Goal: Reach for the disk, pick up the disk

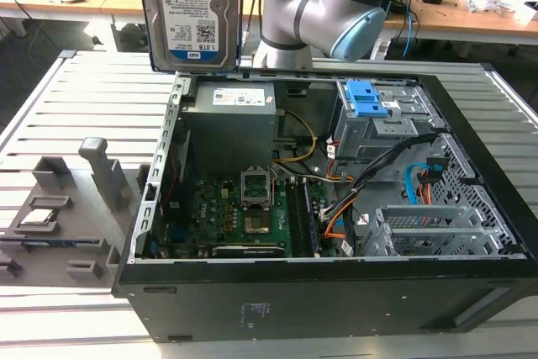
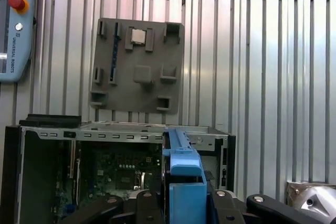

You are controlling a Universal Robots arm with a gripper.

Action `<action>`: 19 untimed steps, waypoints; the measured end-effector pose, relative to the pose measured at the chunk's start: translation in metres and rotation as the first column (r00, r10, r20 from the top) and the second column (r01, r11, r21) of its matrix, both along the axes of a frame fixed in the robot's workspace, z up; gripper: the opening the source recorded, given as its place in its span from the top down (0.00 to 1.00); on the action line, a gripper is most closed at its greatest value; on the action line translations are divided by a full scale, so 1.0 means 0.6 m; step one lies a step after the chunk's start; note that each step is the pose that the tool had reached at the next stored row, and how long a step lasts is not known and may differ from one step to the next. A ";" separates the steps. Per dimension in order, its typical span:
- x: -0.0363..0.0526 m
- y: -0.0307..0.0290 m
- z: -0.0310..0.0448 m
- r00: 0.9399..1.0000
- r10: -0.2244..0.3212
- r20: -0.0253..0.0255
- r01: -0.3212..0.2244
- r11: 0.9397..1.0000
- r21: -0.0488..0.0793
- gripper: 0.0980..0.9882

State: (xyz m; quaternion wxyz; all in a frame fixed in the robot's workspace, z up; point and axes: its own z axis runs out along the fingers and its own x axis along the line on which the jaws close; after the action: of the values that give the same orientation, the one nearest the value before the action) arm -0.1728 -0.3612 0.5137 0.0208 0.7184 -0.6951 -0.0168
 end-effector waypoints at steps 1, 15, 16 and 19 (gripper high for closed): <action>0.012 0.0007 0.000 1.000 0.000 0.000 0.000 1.000 0.000 0.70; 0.111 0.0064 0.000 1.000 0.000 -0.002 0.000 1.000 0.000 0.70; 0.119 0.0066 0.000 1.000 0.000 -0.002 0.000 1.000 0.000 0.70; 0.133 0.0069 0.000 1.000 0.000 -0.003 0.000 1.000 0.000 0.70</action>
State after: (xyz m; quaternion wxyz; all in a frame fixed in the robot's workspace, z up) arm -0.0931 -0.3571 0.5137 0.0219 0.7185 -0.6950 -0.0176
